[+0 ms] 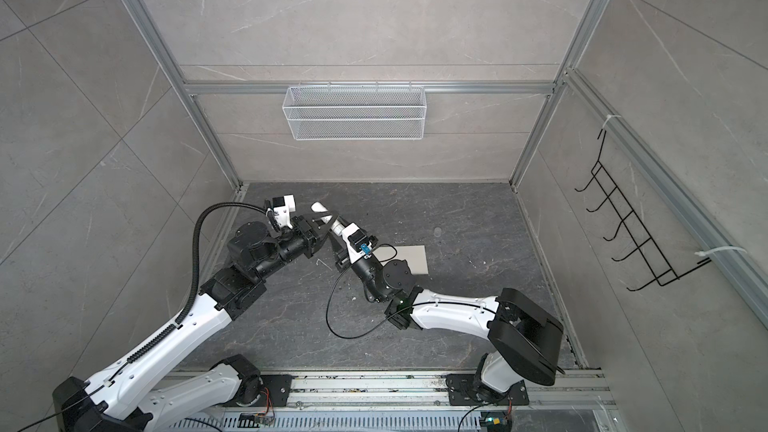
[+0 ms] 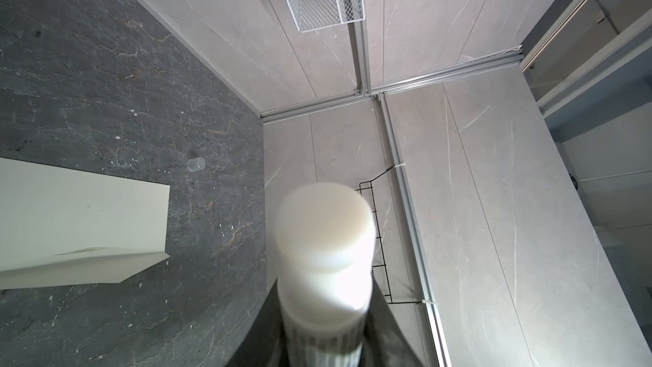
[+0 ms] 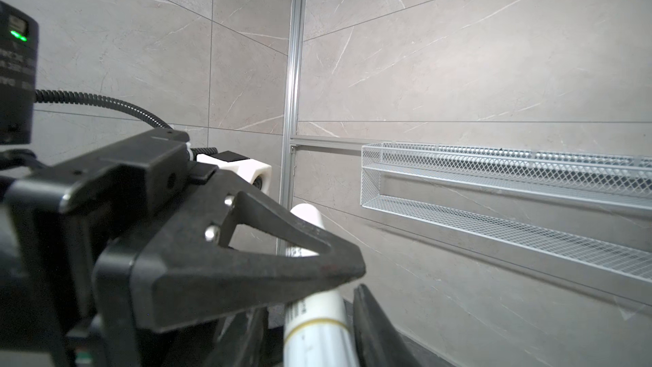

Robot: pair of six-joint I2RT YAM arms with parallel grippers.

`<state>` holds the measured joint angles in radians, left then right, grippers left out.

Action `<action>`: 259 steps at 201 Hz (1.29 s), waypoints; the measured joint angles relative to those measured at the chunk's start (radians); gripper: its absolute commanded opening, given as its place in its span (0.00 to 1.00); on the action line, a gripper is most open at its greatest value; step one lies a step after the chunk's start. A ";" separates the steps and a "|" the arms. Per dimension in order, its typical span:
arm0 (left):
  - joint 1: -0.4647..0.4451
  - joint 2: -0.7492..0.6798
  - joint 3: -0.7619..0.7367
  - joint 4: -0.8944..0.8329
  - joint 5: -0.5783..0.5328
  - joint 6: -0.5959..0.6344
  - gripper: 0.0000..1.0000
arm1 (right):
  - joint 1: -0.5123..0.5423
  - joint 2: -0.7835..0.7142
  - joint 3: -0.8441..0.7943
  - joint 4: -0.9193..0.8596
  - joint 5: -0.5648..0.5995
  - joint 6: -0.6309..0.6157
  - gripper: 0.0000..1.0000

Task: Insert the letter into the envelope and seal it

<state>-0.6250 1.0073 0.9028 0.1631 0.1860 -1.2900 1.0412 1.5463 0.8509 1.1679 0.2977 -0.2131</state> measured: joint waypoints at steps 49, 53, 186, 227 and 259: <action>0.002 0.007 0.000 -0.001 0.001 0.009 0.04 | -0.002 0.004 0.002 -0.011 0.013 -0.005 0.09; 0.002 0.008 0.000 -0.001 0.001 0.011 0.08 | -0.002 0.004 0.002 -0.013 0.013 -0.006 0.09; -0.015 -0.123 0.031 -0.174 0.037 0.587 0.83 | -0.208 -0.314 0.212 -1.024 0.032 0.155 0.00; -0.015 -0.083 0.033 -0.265 0.078 0.788 0.83 | -0.303 -0.274 0.445 -1.582 0.030 0.248 0.00; -0.018 0.016 0.033 -0.310 0.107 0.889 0.83 | -0.348 -0.216 0.472 -1.868 0.018 0.282 0.00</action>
<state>-0.6426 1.0233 0.9360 -0.1471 0.2932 -0.4007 0.6937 1.3308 1.3231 -0.7006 0.3153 0.0689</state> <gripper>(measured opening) 0.829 0.249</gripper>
